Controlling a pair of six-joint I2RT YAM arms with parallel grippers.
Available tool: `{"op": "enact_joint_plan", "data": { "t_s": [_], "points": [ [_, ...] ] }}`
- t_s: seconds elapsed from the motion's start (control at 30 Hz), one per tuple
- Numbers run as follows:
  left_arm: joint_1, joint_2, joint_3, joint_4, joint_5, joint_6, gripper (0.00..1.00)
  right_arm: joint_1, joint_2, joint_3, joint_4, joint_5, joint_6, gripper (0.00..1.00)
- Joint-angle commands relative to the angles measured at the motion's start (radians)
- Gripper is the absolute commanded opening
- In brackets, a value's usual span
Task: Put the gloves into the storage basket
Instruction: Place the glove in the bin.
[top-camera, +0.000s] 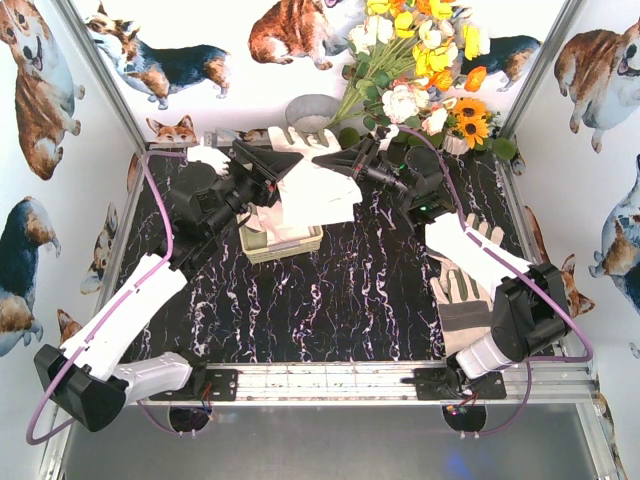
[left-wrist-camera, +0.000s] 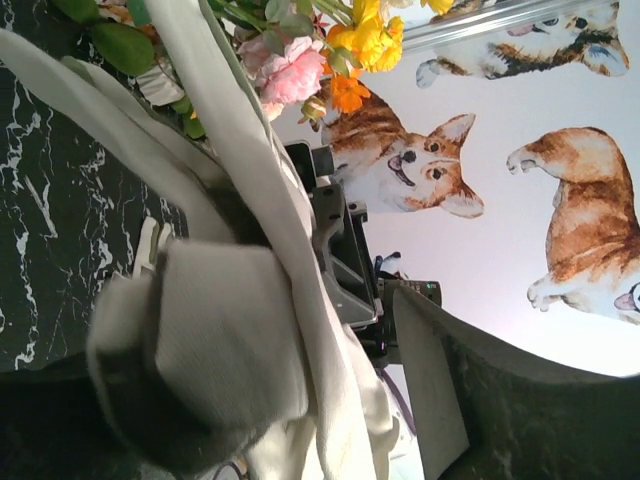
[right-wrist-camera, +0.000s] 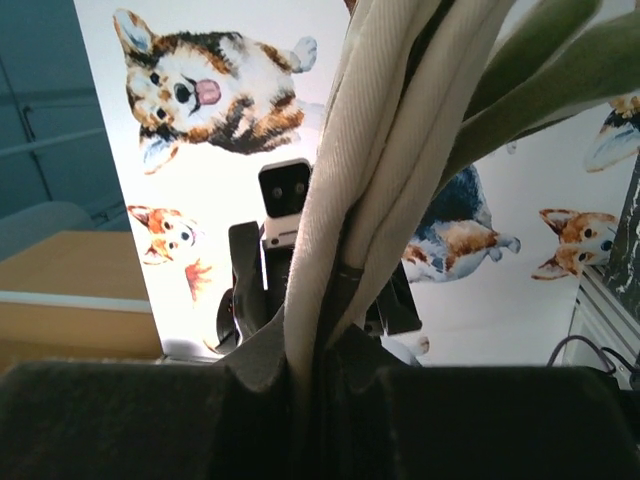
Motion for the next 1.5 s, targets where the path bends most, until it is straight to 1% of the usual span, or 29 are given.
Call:
{"op": "enact_joint_plan", "data": {
  "t_s": [0.0,0.13,0.2,0.33,0.37,0.43,0.57,0.63,0.7,0.77,0.83,0.9,1.0,1.13,1.27,1.47],
  "points": [
    [0.037,-0.019,-0.007,0.027,0.038,0.027,0.59,-0.003,-0.023,0.061,0.016,-0.057,-0.048,0.0],
    [0.049,-0.015,-0.001,0.01,0.063,0.035,0.48,-0.003,-0.032,0.064,-0.029,-0.06,-0.087,0.0],
    [0.049,-0.007,0.009,-0.007,0.082,0.046,0.41,-0.003,-0.037,0.075,-0.075,-0.06,-0.122,0.0],
    [0.057,0.001,0.039,-0.086,0.096,0.108,0.26,-0.002,-0.034,0.114,-0.188,-0.055,-0.243,0.0],
    [0.065,-0.001,0.041,-0.109,0.098,0.129,0.21,0.0,-0.03,0.134,-0.234,-0.054,-0.285,0.0],
    [0.088,0.004,0.034,-0.134,0.119,0.165,0.13,0.012,-0.017,0.191,-0.354,-0.046,-0.423,0.0],
    [0.119,0.039,0.019,-0.148,0.152,0.302,0.01,0.05,0.034,0.349,-0.673,0.026,-0.741,0.0],
    [0.133,0.058,0.008,-0.149,0.143,0.397,0.0,0.074,0.072,0.436,-0.845,0.093,-0.914,0.0],
    [0.149,0.079,0.0,-0.145,0.128,0.48,0.0,0.108,0.127,0.516,-0.946,0.164,-1.068,0.0],
    [0.166,0.109,0.0,-0.141,0.127,0.561,0.0,0.127,0.192,0.581,-0.995,0.211,-1.181,0.0],
    [0.183,0.147,0.001,-0.138,0.122,0.616,0.0,0.139,0.256,0.633,-1.014,0.255,-1.259,0.0],
    [0.202,0.18,-0.002,-0.124,0.121,0.653,0.0,0.145,0.32,0.675,-1.017,0.287,-1.316,0.0],
    [0.218,0.209,-0.034,-0.09,0.08,0.706,0.0,0.152,0.407,0.737,-1.024,0.335,-1.386,0.0],
    [0.236,0.252,-0.088,-0.01,0.056,0.753,0.0,0.163,0.5,0.768,-0.997,0.386,-1.462,0.0],
    [0.243,0.306,-0.133,0.079,0.035,0.779,0.0,0.174,0.579,0.77,-0.911,0.426,-1.505,0.0],
    [0.247,0.418,-0.132,0.173,-0.025,0.819,0.0,0.176,0.673,0.813,-0.838,0.495,-1.534,0.0]
  ]
}}
